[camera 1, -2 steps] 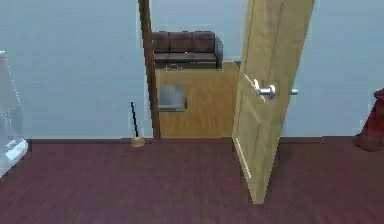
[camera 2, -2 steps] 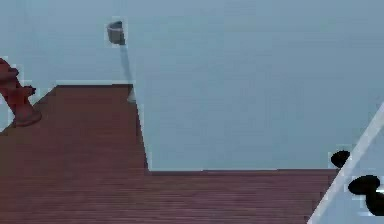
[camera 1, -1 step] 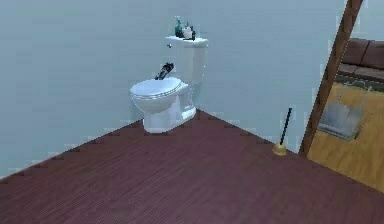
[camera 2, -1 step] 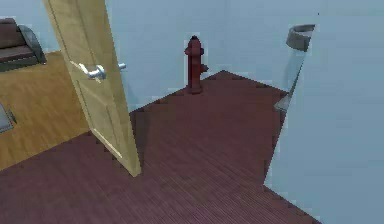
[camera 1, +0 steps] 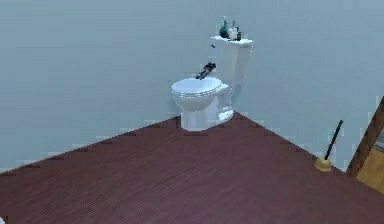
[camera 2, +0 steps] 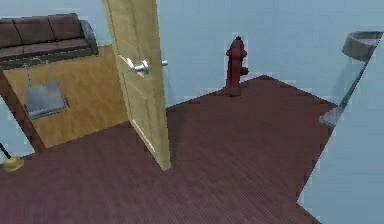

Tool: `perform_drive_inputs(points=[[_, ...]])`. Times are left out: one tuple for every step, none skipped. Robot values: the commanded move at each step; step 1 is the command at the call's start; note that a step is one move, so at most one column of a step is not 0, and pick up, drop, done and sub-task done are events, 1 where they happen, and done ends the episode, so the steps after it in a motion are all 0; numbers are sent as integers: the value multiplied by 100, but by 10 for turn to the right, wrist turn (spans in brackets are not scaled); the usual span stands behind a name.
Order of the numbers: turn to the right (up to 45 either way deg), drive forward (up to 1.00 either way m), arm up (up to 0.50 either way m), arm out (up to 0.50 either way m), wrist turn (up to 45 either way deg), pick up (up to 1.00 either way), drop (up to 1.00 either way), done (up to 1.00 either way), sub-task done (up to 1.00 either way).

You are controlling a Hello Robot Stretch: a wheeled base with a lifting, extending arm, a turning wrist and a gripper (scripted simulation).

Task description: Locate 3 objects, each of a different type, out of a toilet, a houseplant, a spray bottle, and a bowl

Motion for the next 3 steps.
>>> perform_drive_inputs(points=[[0, 100, 0, 0, 0, 0, 0, 0, 0], [-30, 0, 0, 0, 0, 0, 0, 0, 0], [0, 40, 0, 0, 0, 0, 0, 0, 0]])
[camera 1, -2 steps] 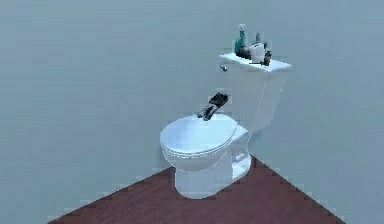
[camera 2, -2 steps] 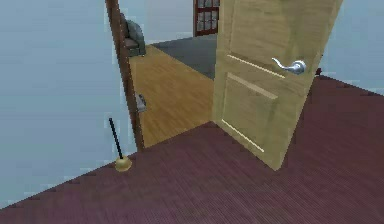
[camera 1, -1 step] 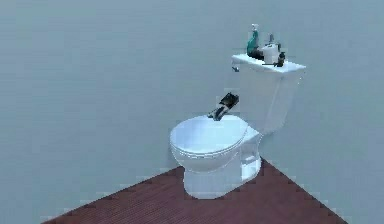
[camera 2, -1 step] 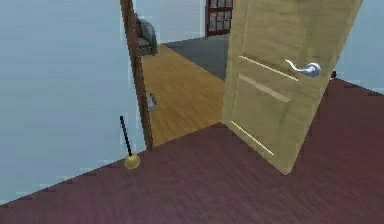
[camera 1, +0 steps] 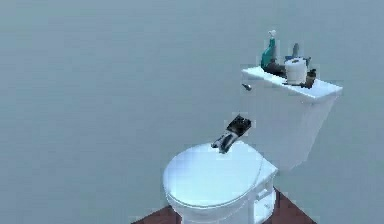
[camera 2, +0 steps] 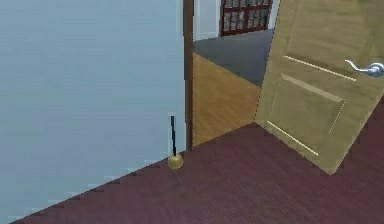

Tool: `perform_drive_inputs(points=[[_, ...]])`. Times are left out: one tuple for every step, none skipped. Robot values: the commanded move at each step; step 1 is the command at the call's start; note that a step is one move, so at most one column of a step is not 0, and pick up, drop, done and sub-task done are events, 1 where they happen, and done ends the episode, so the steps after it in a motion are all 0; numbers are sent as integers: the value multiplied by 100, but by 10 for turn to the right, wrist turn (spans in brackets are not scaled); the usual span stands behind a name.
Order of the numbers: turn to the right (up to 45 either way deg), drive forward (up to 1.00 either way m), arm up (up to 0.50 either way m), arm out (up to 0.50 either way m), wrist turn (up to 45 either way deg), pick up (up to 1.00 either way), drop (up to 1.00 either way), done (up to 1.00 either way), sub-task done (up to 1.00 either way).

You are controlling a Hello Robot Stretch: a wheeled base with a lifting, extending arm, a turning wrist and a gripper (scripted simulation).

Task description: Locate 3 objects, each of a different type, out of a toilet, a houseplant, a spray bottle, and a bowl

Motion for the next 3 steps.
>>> perform_drive_inputs(points=[[150, 0, 0, 0, 0, 0, 0, 0, 0], [0, 0, 0, 0, 0, 0, 0, 0, 100], [450, 0, 0, 0, 0, 0, 0, 0, 0]])
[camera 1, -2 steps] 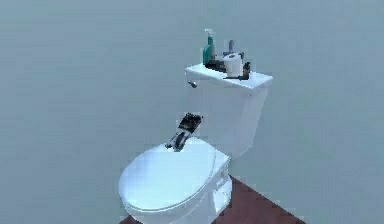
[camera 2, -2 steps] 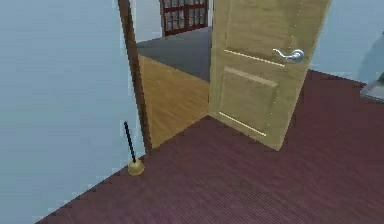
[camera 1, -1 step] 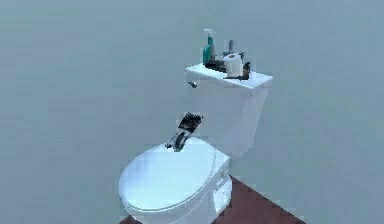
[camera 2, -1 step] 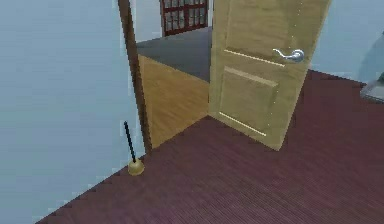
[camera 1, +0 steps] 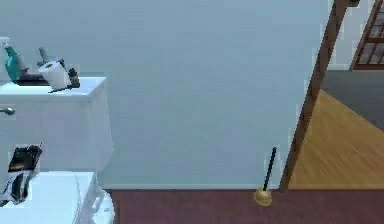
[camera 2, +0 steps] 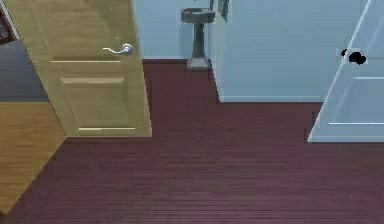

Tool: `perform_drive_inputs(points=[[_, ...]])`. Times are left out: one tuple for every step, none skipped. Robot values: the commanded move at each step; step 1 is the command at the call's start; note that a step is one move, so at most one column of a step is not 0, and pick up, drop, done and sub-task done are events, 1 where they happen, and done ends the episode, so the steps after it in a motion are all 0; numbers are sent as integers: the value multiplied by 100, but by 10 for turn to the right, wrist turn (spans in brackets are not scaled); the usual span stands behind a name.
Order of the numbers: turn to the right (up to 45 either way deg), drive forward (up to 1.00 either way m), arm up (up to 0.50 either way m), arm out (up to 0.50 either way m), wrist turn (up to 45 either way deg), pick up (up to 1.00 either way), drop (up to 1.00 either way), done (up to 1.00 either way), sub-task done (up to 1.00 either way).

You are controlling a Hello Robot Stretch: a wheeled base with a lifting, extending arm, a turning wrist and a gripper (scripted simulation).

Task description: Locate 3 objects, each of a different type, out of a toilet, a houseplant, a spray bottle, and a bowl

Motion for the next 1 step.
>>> perform_drive_inputs(points=[[450, 0, 0, 0, 0, 0, 0, 0, 0]])
